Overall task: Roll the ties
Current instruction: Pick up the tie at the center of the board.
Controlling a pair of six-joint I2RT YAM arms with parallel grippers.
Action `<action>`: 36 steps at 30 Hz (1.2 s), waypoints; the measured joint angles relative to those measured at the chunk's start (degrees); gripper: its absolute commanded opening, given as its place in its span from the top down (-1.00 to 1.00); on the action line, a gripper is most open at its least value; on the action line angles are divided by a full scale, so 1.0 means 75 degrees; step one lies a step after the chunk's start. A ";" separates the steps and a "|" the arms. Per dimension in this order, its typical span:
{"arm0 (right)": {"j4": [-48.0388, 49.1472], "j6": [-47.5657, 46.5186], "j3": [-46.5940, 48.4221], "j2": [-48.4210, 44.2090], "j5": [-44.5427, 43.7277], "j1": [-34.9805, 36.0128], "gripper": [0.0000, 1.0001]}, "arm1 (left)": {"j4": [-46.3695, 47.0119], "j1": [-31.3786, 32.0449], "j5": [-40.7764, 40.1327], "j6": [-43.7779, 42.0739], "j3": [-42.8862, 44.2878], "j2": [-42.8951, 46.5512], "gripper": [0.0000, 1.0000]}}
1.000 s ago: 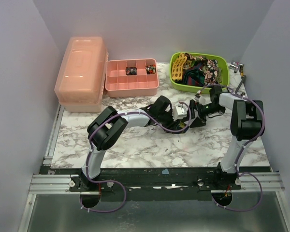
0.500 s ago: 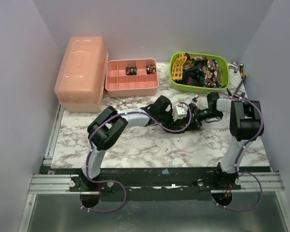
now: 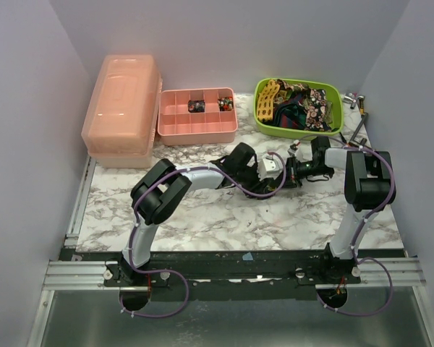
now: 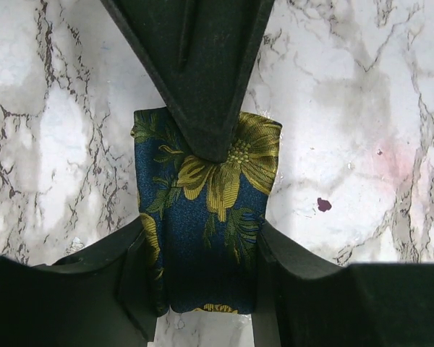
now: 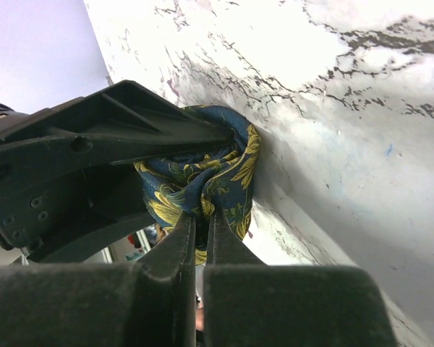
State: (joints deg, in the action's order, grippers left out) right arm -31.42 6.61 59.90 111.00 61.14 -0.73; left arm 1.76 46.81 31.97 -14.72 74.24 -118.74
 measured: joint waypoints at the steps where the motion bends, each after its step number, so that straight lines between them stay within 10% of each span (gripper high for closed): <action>1: -0.0006 -0.0012 0.0000 -0.0009 -0.0012 0.0000 0.99 | 0.0003 -0.0012 0.0006 0.0026 0.0000 0.0003 -0.14; 6: -0.0032 -0.0187 0.0000 -0.0090 -0.0082 0.0038 0.99 | 0.0833 -0.0172 0.0163 0.0300 -0.0644 0.0221 -0.96; 14: -0.0230 -0.0510 0.0000 -0.0245 -0.0221 0.0230 0.99 | 0.1886 -0.0233 0.0219 0.0458 -0.1588 0.0629 -0.84; 19: -0.0233 -0.0551 0.0006 -0.0428 -0.0341 0.0504 0.99 | 0.1845 -0.0099 0.0085 0.0195 -0.1358 0.0463 0.06; 24: -0.0408 -0.0565 0.0189 -0.0493 -0.0519 0.0586 0.99 | 0.1550 0.0023 -0.0020 -0.0052 -0.1142 0.0353 -0.95; 36: -0.2457 -0.2075 0.2868 -0.0440 -0.1341 0.0635 0.99 | 0.0289 -0.0804 0.0195 0.0315 -0.2521 0.3538 -0.97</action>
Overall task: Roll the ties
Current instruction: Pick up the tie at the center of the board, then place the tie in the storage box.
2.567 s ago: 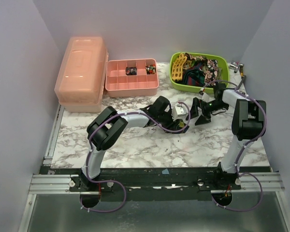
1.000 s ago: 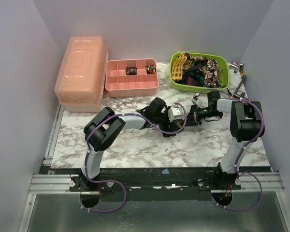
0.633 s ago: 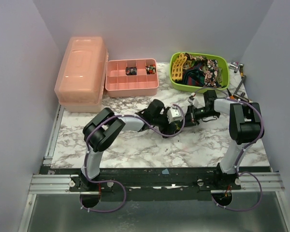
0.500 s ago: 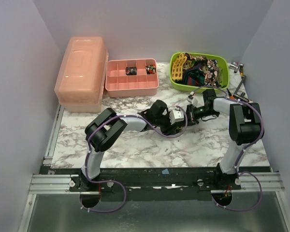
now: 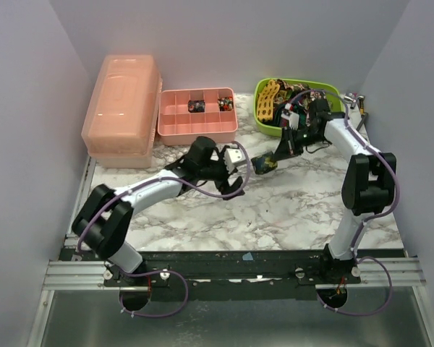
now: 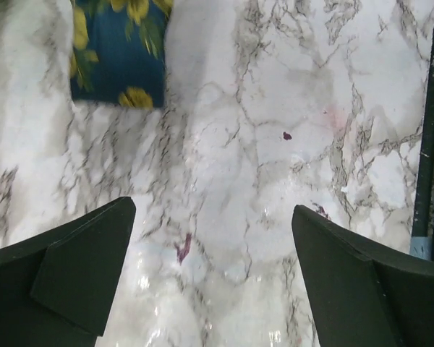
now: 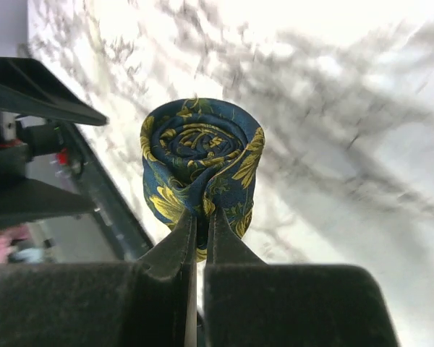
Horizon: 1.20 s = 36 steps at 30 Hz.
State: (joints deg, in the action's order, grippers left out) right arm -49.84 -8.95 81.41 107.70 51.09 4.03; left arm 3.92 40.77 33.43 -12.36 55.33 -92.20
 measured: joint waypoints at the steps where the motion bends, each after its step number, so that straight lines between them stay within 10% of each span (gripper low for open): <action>1: -0.0172 -0.0224 0.0452 0.0067 -0.0067 0.0000 0.99 | -0.0128 -0.0192 0.0119 0.0064 -0.0082 0.0289 -0.97; 15: -0.1396 -0.3742 0.7044 0.2285 -0.1588 0.0831 0.99 | -0.2017 -0.3045 0.1026 0.0944 -0.0708 0.2911 -0.97; 36: 0.0446 -0.7493 0.7271 0.3407 -0.5184 0.3246 0.99 | -0.2734 -0.4511 0.1113 0.1431 -0.2856 0.5974 -0.96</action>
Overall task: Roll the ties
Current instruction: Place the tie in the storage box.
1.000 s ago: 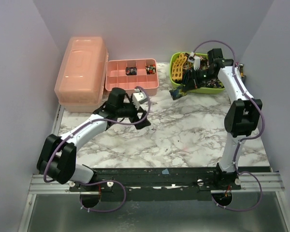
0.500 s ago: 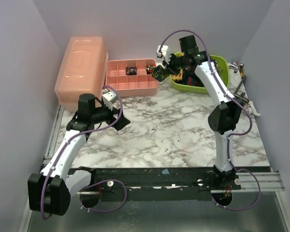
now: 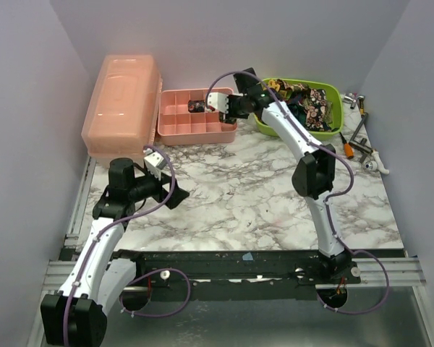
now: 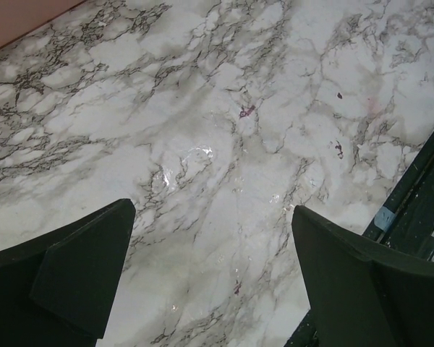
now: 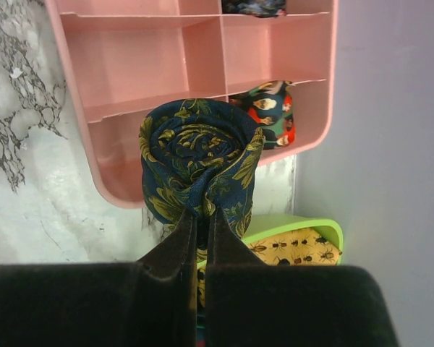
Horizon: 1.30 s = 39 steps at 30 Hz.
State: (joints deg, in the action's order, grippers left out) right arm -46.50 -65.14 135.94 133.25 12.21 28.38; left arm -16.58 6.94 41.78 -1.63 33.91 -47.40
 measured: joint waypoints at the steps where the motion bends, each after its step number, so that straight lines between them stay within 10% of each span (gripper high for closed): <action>1: -0.0003 -0.0070 0.0015 0.0108 -0.0143 0.0050 0.99 | 0.0000 -0.0020 -0.0003 0.0000 -0.0035 0.0082 -0.97; 31: 0.0154 -0.1370 0.0073 0.1408 -0.2040 0.0592 0.99 | 0.0009 -0.0382 -0.0111 0.0000 -0.0562 0.1145 -0.96; 39: 0.0393 -0.1102 0.0073 0.1434 -0.2180 0.0624 0.23 | 0.0006 -0.0382 -0.0111 -0.0003 -0.0560 0.1113 -0.96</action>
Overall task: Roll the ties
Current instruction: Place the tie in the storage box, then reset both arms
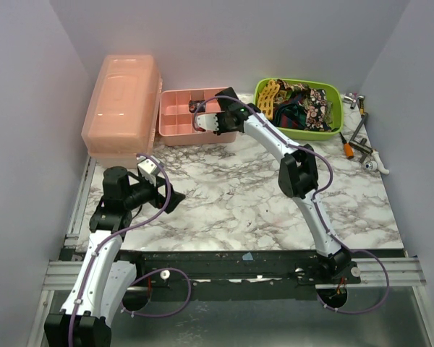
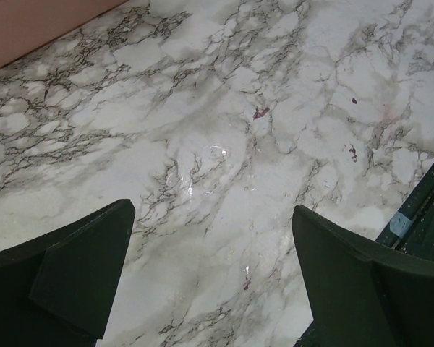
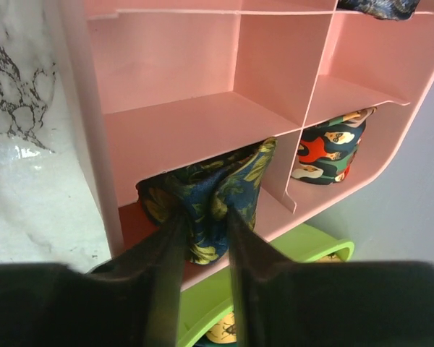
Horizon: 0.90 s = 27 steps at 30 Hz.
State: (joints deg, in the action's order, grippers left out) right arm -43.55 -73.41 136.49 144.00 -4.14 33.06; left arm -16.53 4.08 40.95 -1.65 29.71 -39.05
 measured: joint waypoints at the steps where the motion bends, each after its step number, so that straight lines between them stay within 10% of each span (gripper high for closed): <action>1: 0.0015 0.0055 0.0000 0.0000 -0.0006 0.0000 0.15 | 0.0000 0.0000 0.0000 0.0000 -0.0003 -0.0009 -0.97; 11: 0.0312 0.0402 -0.0119 -0.0239 -0.0017 0.0000 -0.19 | 0.0006 -0.0009 -0.0003 0.0003 0.0009 -0.0175 -0.97; 17: 0.0562 0.0702 -0.0201 -0.0816 -0.0009 -0.0003 -0.99 | 0.0122 -0.0032 -0.0487 0.0358 0.0323 -0.0673 -0.97; 27: 0.1259 0.1900 -0.0787 -0.2838 -0.0070 -0.0073 -1.00 | -0.0866 -0.0038 -0.1512 0.0507 0.3273 -0.3177 -0.96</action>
State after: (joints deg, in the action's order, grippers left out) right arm -34.11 -59.16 130.58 122.72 -4.67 32.51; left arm -23.03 3.79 29.61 2.15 54.26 -62.87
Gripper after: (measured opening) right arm 0.998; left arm 0.983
